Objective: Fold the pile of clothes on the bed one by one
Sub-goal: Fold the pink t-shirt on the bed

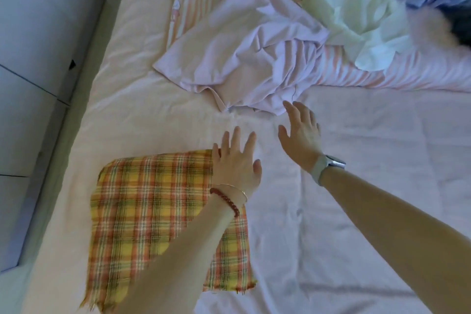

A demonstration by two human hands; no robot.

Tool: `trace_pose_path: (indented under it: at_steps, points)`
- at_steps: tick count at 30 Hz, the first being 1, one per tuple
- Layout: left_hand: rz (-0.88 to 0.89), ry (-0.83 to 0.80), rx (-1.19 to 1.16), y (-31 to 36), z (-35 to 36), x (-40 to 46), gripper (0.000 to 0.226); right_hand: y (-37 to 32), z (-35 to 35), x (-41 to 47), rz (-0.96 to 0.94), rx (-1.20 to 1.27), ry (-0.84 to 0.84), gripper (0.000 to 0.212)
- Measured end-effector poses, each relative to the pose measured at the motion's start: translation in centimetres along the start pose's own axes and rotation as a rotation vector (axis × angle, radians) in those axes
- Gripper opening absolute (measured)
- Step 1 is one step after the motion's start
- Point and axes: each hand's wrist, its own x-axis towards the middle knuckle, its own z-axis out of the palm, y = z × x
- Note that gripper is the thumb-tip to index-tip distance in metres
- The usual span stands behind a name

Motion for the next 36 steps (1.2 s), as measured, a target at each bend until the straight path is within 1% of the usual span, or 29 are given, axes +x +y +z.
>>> trace_pose_path:
  at_steps: [2, 3, 5, 7, 9, 10, 12, 13, 14, 15, 17, 19, 20, 21, 22, 24, 25, 26, 27, 29, 31, 33, 35, 36]
  points:
    - [0.017, -0.147, 0.090, 2.0, 2.9, 2.2, 0.064, 2.1, -0.6, 3.5, -0.020, -0.132, -0.038, 0.060]
    - [0.031, -0.189, 0.125, 2.5, 4.2, 3.0, 0.065, 2.7, -0.9, 5.1, -0.031, -0.166, -0.030, 0.062]
    - [0.037, -0.252, 0.159, 2.9, 7.2, 4.5, 0.069, 3.7, -1.1, 8.1, -0.069, -0.203, -0.011, 0.069]
    - [-0.022, -0.305, 0.167, 2.5, 9.9, 5.4, 0.072, 3.8, -0.8, 10.8, -0.164, -0.241, 0.008, 0.077]
    - [-0.075, -0.324, 0.182, 1.8, 11.9, 5.6, 0.075, 3.8, -0.2, 12.8, -0.239, -0.250, 0.006, 0.082]
    - [-0.091, -0.319, 0.175, 1.5, 12.6, 5.6, 0.076, 3.6, 0.2, 13.5, -0.259, -0.249, -0.011, 0.080]
    - [-0.103, -0.294, 0.162, 1.3, 13.4, 5.7, 0.076, 3.6, 1.3, 14.8, -0.261, -0.239, -0.023, 0.066]
    - [-0.105, -0.283, 0.170, 1.3, 13.6, 5.7, 0.076, 3.7, 1.9, 15.0, -0.254, -0.215, 0.009, 0.056]
    - [-0.106, -0.279, 0.184, 1.3, 13.7, 5.8, 0.076, 3.7, 2.2, 15.0, -0.259, -0.174, 0.083, 0.047]
    - [-0.109, -0.281, 0.198, 1.3, 13.6, 5.8, 0.076, 3.8, 2.4, 14.9, -0.275, -0.114, 0.162, 0.040]
    - [-0.122, -0.293, 0.221, 1.5, 13.3, 5.8, 0.076, 4.4, 2.4, 14.3, -0.330, 0.033, 0.255, 0.030]
    - [-0.132, -0.299, 0.212, 1.9, 12.8, 6.2, 0.075, 4.8, 1.7, 12.6, -0.313, 0.131, 0.232, 0.025]
    - [-0.134, -0.284, 0.181, 2.1, 12.3, 6.3, 0.072, 5.1, 1.1, 11.3, -0.275, 0.177, 0.193, 0.026]
    - [-0.135, -0.236, 0.131, 2.5, 11.7, 6.3, 0.066, 5.7, 0.7, 9.7, -0.243, 0.225, 0.168, 0.029]
    - [-0.141, -0.147, 0.050, 2.9, 11.1, 6.0, 0.058, 6.4, 0.3, 7.9, -0.231, 0.273, 0.161, 0.032]
    - [-0.136, 0.124, -0.169, 3.7, 9.6, 4.4, 0.042, 8.0, -0.8, 3.7, -0.192, 0.390, 0.173, 0.033]
    - [-0.115, 0.270, -0.269, 4.2, 9.0, 3.1, 0.038, 8.9, -1.5, 1.7, -0.135, 0.461, 0.194, 0.031]
    - [-0.086, 0.377, -0.324, 4.7, 8.4, 1.6, 0.038, 10.1, -2.1, -0.2, -0.052, 0.530, 0.220, 0.029]
    - [-0.052, 0.426, -0.345, 5.5, 7.9, 0.0, 0.038, 11.4, -2.9, -2.2, 0.040, 0.576, 0.258, 0.029]
    - [0.036, 0.454, -0.334, 7.1, 7.1, -2.8, 0.044, 14.0, -5.2, -6.4, 0.184, 0.621, 0.332, 0.025]
    - [0.093, 0.427, -0.303, 8.7, 7.1, -4.8, 0.051, 17.0, -7.3, -11.2, 0.270, 0.606, 0.353, 0.022]
    - [0.122, 0.339, -0.270, 10.5, 7.4, -6.5, 0.059, 20.0, -8.5, -16.4, 0.331, 0.556, 0.319, 0.032]
    - [0.166, 0.230, -0.213, 12.4, 8.0, -7.5, 0.069, 23.0, -8.8, -21.4, 0.374, 0.458, 0.230, 0.039]
    - [0.210, 0.160, -0.155, 13.4, 8.4, -7.7, 0.072, 24.4, -8.8, -23.8, 0.407, 0.400, 0.175, 0.038]
